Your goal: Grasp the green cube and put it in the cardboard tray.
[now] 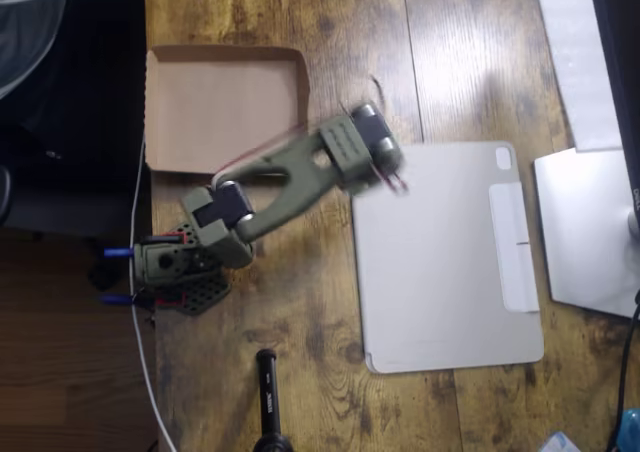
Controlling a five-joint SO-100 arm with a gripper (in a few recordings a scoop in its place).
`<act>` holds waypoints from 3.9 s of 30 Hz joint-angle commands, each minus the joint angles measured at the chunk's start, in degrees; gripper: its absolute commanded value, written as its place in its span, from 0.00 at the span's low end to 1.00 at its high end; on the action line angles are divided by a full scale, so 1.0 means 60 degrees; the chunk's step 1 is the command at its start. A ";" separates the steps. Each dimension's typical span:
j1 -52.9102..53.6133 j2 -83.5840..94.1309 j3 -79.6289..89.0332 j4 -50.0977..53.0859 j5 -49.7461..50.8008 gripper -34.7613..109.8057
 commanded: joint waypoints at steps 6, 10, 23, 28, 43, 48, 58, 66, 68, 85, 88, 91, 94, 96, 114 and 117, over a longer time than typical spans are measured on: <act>-0.3530 0.0952 0.0381 0.0557 0.0850 0.34; -0.4731 0.0820 0.0688 0.0557 0.1406 0.35; -0.4175 0.0718 0.0864 0.0557 0.1055 0.43; -0.2769 0.0747 0.1201 0.0527 0.0527 0.41; 0.4336 0.0059 0.3296 0.0586 -0.0308 0.32; 0.4834 -0.0586 0.3193 0.0601 0.0732 0.31; 0.5303 -0.2988 0.3193 0.0601 0.0483 0.30; 0.5317 -0.2095 0.3281 0.0615 0.0498 0.30; 0.5361 -0.2095 0.3296 0.0615 0.0454 0.30; 0.5771 -0.2256 0.3354 0.0615 -0.0146 0.30; 0.5815 -0.2300 0.3354 0.0615 -0.0234 0.30; 0.5728 -0.2168 0.3369 0.0615 -0.0249 0.30; 0.5771 -0.2168 0.3384 0.0615 -0.0293 0.30; 0.5830 -0.2109 0.3398 0.0615 -0.0396 0.30; 0.5801 -0.2021 0.3413 0.0615 -0.0454 0.30; 0.5801 -0.2036 0.3413 0.0615 -0.0454 0.30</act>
